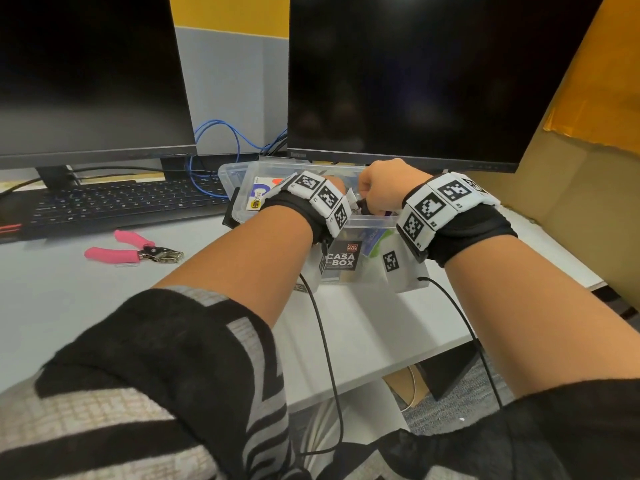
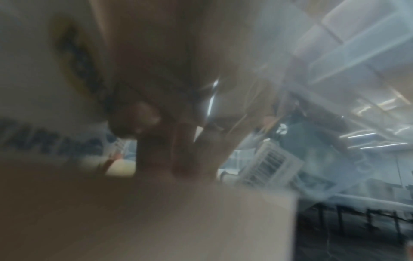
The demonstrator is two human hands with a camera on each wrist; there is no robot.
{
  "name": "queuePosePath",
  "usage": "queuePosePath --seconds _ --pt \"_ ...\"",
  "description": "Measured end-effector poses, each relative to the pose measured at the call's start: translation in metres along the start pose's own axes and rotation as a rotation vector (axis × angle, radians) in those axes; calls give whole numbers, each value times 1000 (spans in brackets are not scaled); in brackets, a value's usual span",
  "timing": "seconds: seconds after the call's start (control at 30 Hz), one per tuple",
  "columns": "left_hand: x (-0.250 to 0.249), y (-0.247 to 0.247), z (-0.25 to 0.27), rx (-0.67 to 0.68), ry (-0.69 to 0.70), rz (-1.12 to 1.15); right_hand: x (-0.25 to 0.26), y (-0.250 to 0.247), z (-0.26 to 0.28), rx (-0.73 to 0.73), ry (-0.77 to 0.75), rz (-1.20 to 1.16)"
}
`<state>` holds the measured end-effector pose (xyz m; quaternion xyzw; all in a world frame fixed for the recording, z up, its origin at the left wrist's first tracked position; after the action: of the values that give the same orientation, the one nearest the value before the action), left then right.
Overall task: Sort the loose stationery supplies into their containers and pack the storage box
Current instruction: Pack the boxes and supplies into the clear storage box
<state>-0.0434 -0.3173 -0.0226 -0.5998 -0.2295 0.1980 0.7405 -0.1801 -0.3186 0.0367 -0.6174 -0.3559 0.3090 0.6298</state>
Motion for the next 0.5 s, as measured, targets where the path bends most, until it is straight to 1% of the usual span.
queuePosePath --seconds 0.07,0.13,0.2,0.3,0.4,0.5 --pt "1 -3 5 -15 -5 41 0 0 0 -9 4 8" --pt "3 -3 5 -60 39 35 1 1 -1 -20 16 13" --pt "6 0 4 -77 67 38 1 2 -1 -38 36 15" --pt "4 -3 7 -69 72 -1 3 4 -2 -62 55 44" --pt "1 -7 8 -39 71 -6 5 5 -2 -37 43 97" --pt "-1 -8 15 -16 34 -9 8 7 -4 34 7 185"
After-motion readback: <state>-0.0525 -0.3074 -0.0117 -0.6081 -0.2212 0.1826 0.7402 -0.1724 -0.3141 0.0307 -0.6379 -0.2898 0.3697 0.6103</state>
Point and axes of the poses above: each hand's wrist, its own z-axis away from the middle knuckle, its own y-axis out of the palm, x = y × z, the point moved 1 cm from there along -z, towards the middle knuckle, and after that the axes turned 1 degree about -z, right-handed, at the moved point
